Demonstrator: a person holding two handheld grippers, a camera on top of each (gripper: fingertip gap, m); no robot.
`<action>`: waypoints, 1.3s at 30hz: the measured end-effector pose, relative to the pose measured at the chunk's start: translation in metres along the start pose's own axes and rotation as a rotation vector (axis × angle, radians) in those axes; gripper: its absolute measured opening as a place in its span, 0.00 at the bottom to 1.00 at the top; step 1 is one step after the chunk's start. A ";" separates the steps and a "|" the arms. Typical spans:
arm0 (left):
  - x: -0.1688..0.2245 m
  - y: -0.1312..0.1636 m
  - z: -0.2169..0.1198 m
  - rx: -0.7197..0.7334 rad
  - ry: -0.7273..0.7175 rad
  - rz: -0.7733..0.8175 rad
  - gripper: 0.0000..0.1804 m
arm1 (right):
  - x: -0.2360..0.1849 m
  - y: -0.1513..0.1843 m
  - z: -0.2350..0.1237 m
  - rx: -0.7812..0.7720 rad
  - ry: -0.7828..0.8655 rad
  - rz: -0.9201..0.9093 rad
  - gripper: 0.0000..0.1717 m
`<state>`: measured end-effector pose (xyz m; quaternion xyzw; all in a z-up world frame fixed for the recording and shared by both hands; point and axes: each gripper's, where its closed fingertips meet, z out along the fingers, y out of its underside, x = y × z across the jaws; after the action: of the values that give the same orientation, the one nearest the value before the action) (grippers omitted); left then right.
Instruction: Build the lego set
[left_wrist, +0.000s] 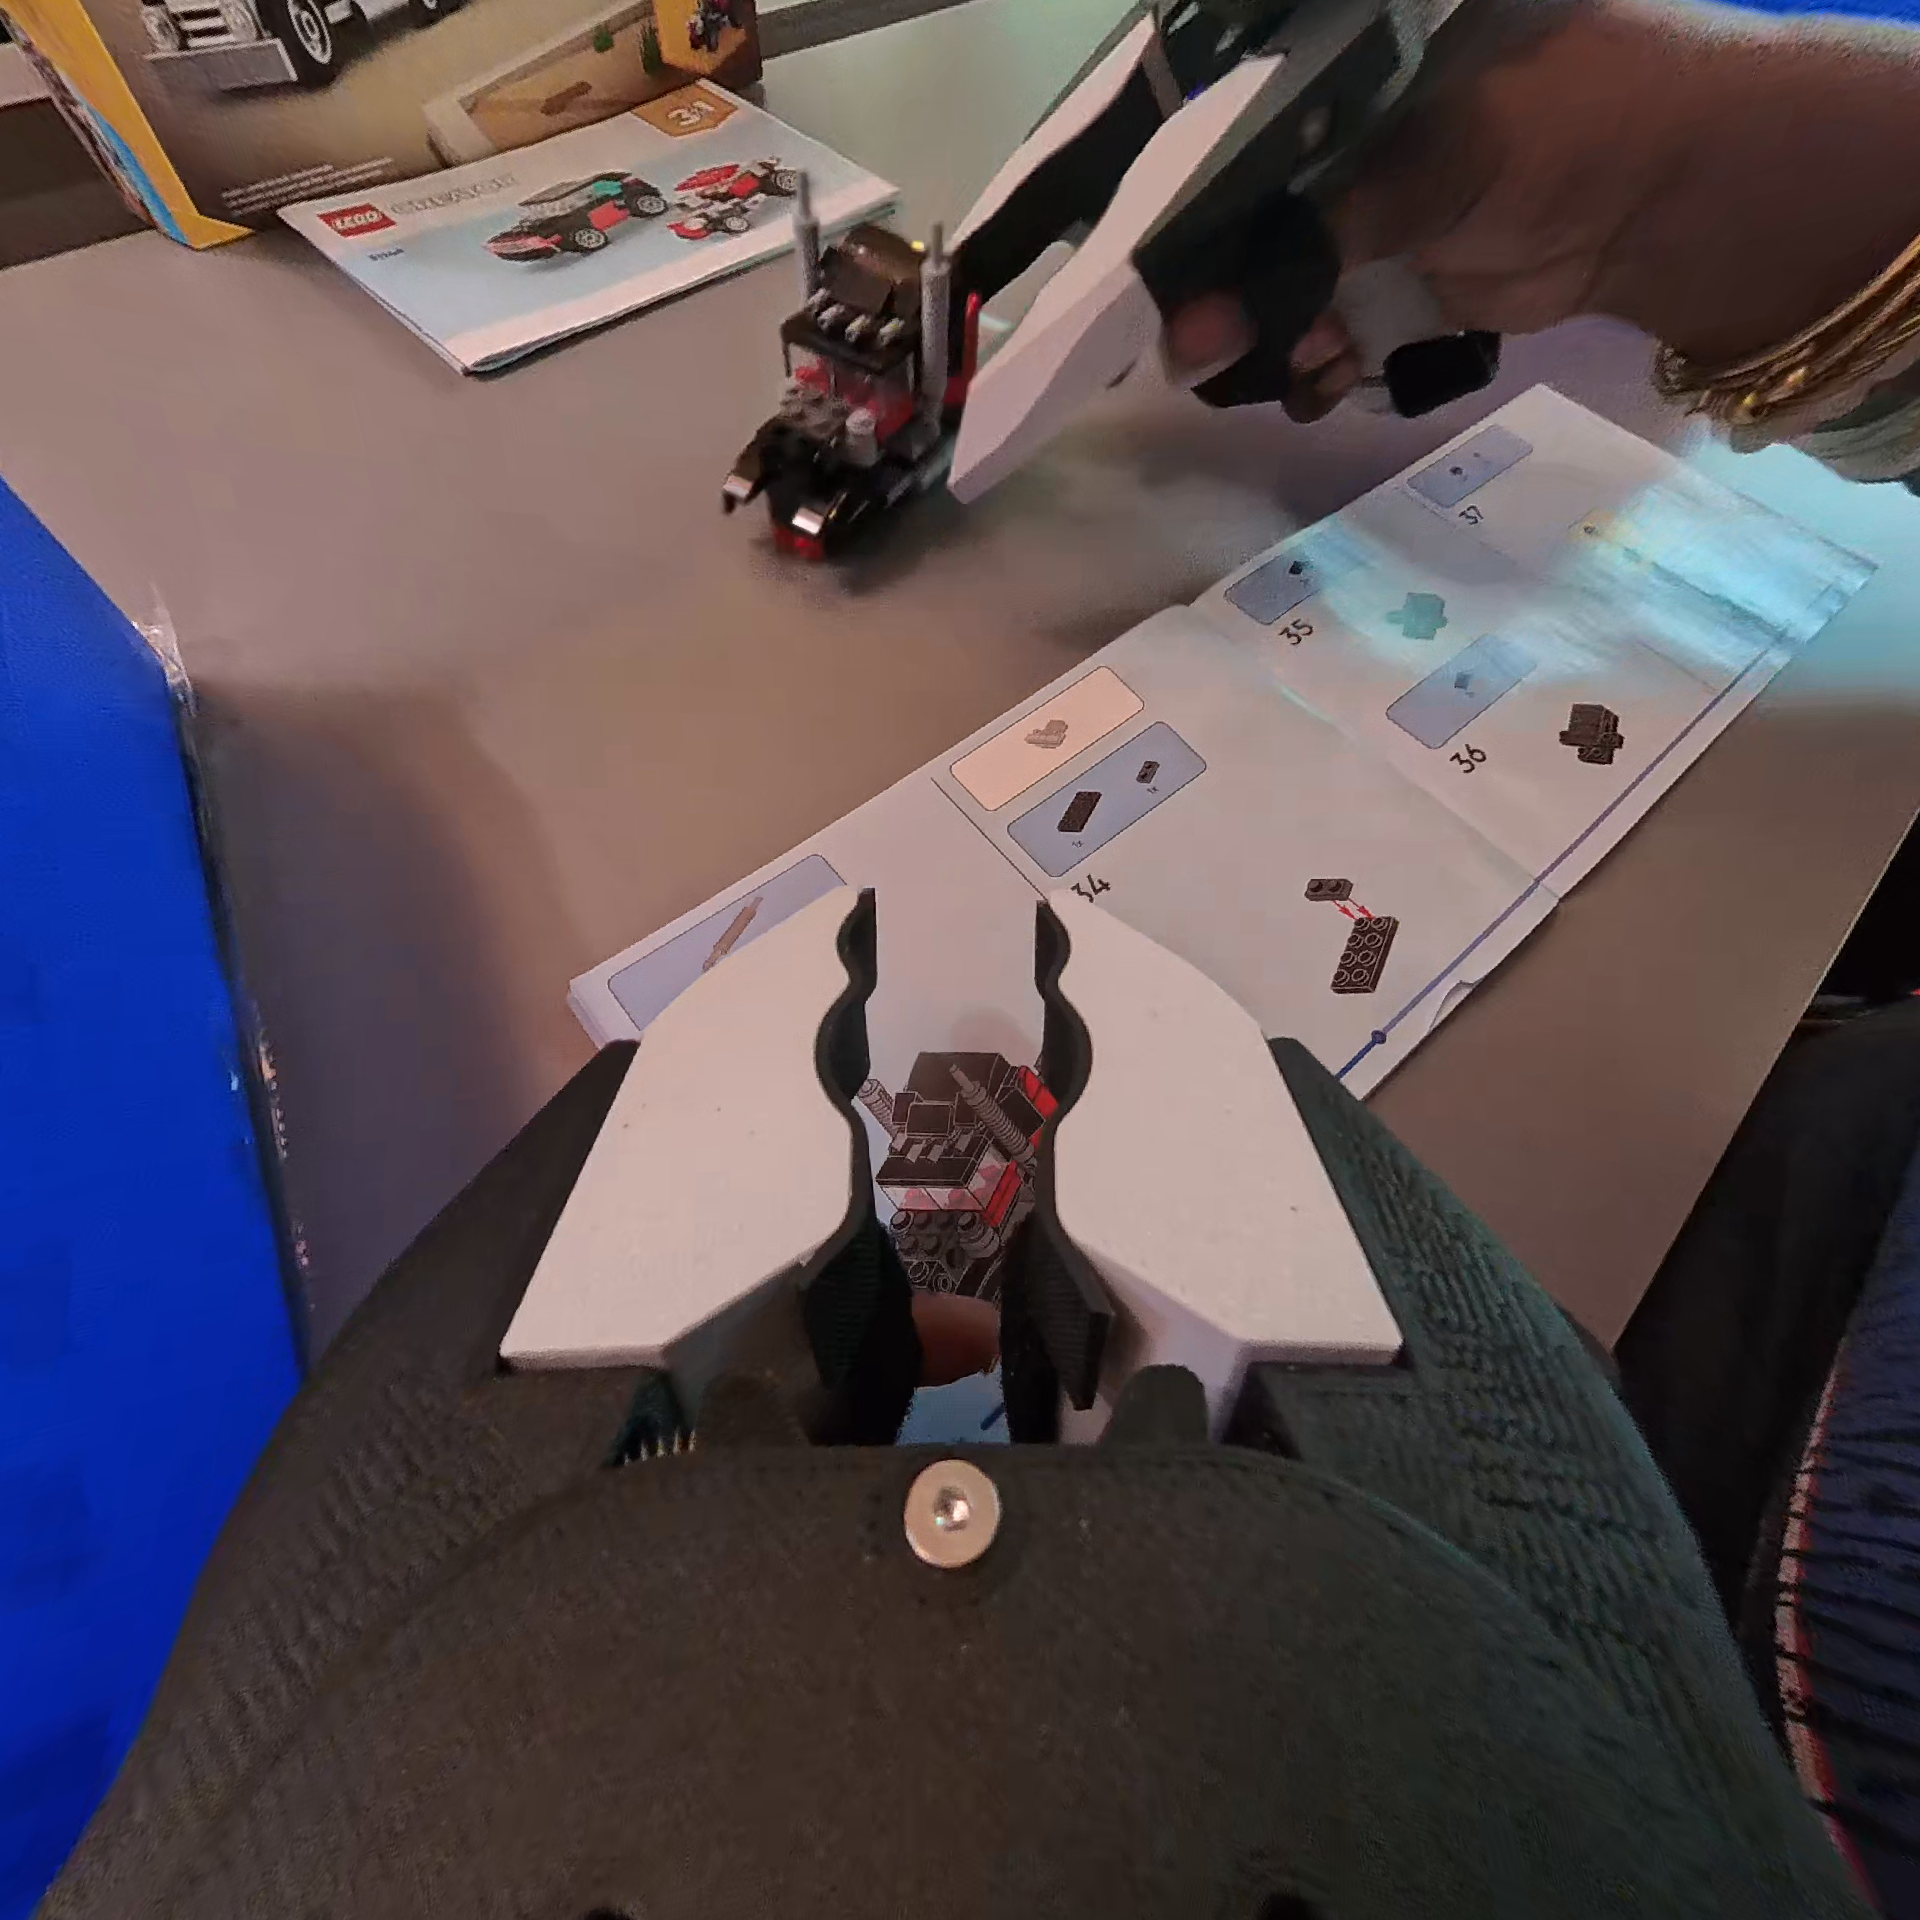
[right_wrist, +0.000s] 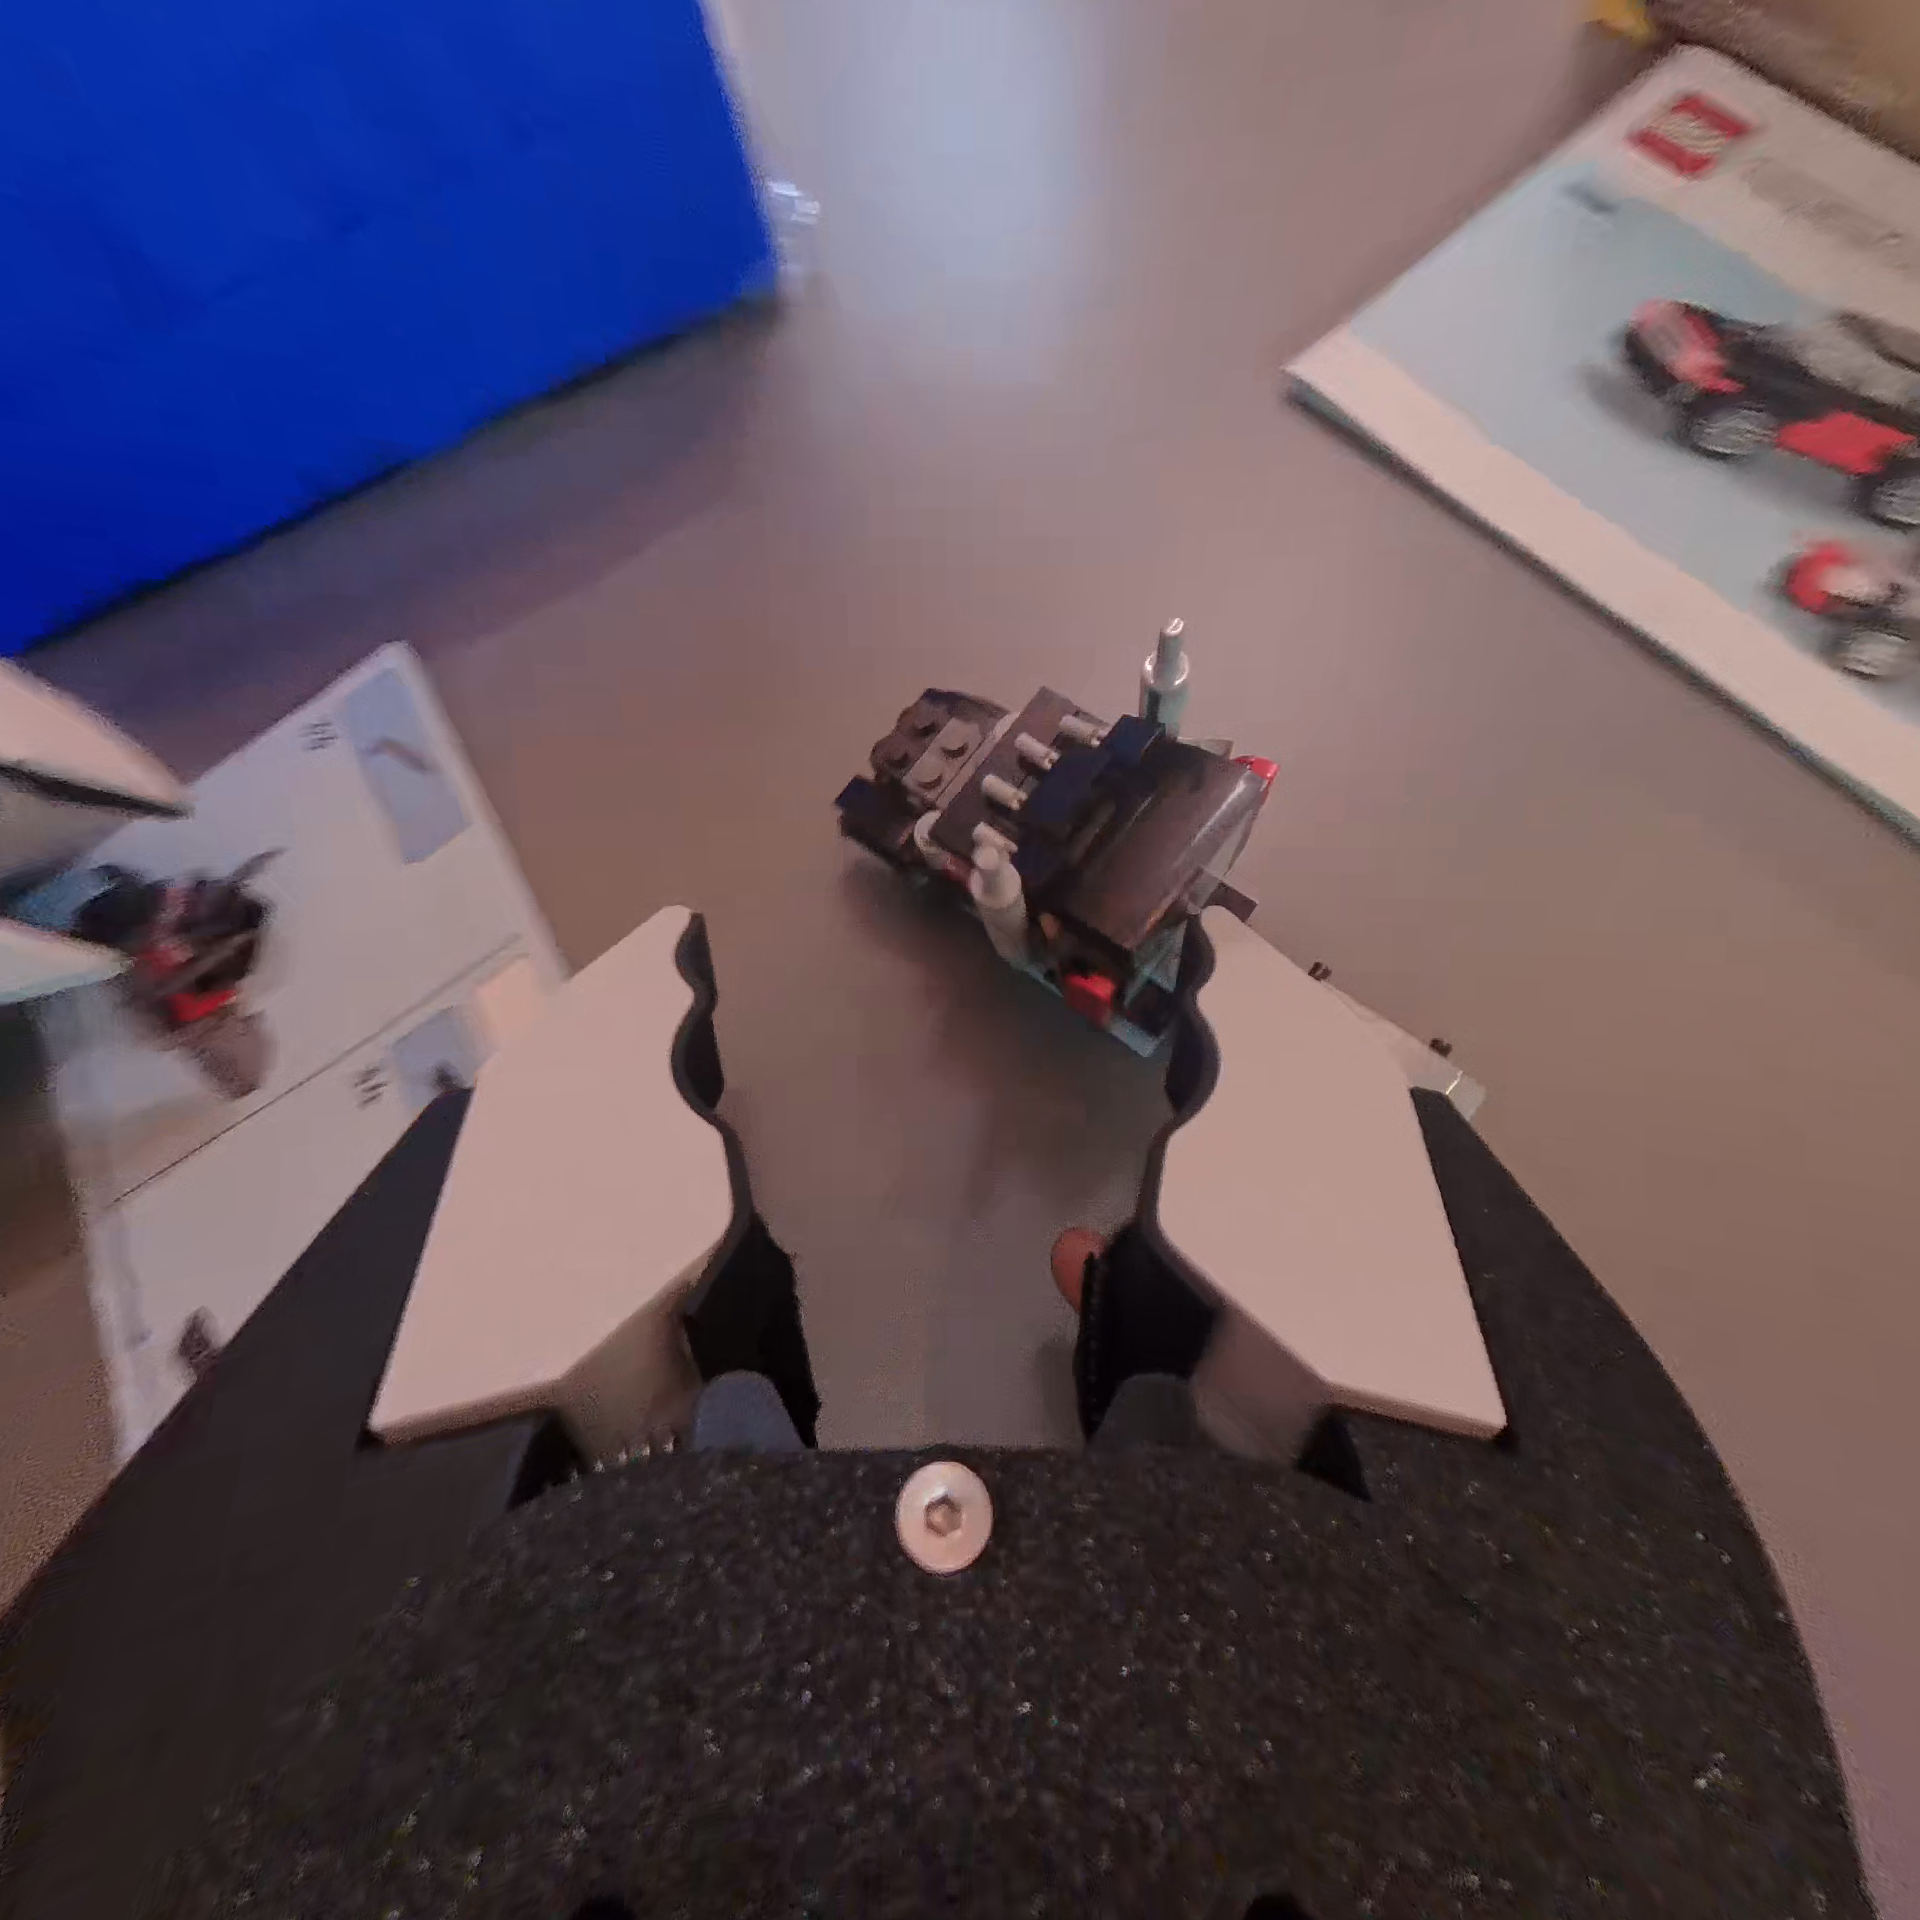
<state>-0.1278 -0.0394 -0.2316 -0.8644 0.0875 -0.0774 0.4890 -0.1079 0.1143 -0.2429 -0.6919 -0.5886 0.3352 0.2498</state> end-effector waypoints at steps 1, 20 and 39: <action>0.000 0.000 0.000 -0.001 -0.001 0.008 0.16 | -0.008 0.000 -0.002 0.004 -0.046 -0.015 0.47; 0.034 -0.008 0.010 -0.009 0.069 0.118 0.17 | 0.006 0.007 0.020 -0.155 -0.295 -0.632 0.39; 0.053 -0.025 0.001 0.091 0.094 0.208 0.17 | 0.038 -0.072 -0.054 0.072 -0.166 -0.434 0.32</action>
<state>-0.0737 -0.0379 -0.2084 -0.8229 0.1960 -0.0704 0.5287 -0.1100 0.1675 -0.1611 -0.5100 -0.7297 0.3502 0.2913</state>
